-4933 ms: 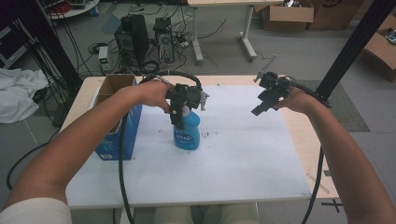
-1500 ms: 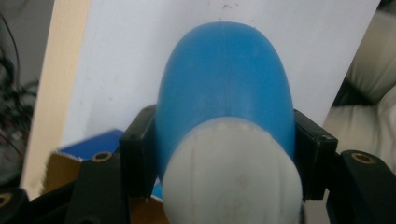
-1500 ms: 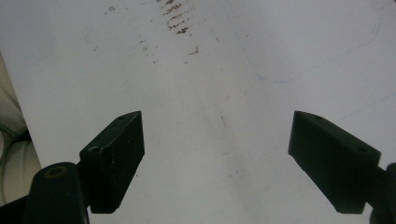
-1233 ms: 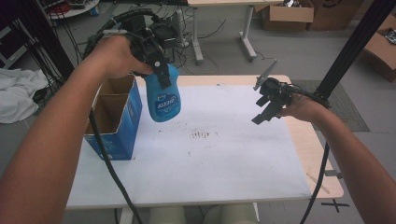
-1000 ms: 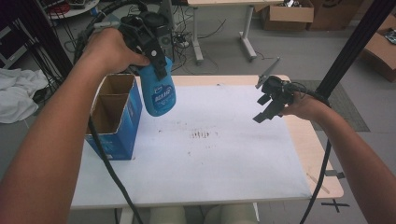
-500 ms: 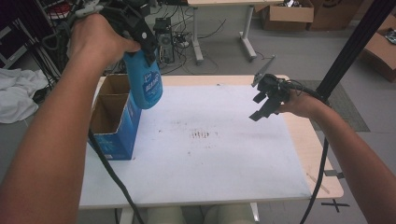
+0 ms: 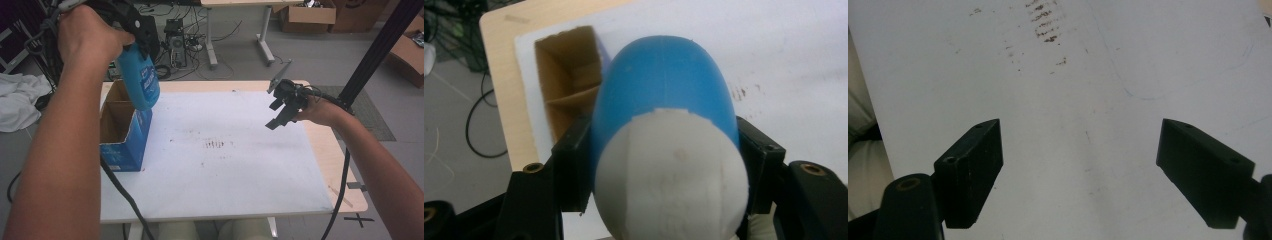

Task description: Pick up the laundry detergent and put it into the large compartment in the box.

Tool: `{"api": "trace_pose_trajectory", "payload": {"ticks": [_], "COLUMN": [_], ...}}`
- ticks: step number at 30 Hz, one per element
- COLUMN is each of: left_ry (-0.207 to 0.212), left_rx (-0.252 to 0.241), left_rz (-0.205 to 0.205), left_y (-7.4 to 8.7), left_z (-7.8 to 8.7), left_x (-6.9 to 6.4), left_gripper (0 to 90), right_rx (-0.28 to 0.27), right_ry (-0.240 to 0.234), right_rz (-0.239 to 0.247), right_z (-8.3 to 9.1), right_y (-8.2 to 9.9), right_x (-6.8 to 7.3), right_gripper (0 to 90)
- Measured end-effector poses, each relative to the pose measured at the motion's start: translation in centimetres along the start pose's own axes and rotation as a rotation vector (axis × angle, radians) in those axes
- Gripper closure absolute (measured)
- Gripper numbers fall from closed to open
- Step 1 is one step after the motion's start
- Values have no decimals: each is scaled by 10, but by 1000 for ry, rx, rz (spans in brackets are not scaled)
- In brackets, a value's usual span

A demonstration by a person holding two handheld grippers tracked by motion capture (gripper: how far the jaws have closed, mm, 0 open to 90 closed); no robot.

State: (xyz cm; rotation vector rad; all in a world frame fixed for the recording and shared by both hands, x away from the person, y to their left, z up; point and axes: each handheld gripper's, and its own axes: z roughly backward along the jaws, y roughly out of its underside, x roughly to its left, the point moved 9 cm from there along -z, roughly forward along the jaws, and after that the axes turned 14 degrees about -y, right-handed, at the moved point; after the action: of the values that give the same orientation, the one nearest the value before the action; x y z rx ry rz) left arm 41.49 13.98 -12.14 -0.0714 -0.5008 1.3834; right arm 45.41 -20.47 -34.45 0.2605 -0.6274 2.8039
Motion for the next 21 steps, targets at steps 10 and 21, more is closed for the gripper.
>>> {"api": "trace_pose_trajectory", "payload": {"ticks": [10, 21], "left_ry": [-66, -104], "left_rx": [41, 54], "left_rz": [175, 246], "left_y": [17, 35], "left_z": [-22, -63], "left_x": [40, 52], "left_gripper": [383, 383], "right_rx": [-1, 6], "right_ry": [-1, 0], "right_rz": [5, 8], "right_z": [-1, -3], "right_y": [-1, -2], "right_x": [-2, -1], "right_gripper": [187, 186]}}
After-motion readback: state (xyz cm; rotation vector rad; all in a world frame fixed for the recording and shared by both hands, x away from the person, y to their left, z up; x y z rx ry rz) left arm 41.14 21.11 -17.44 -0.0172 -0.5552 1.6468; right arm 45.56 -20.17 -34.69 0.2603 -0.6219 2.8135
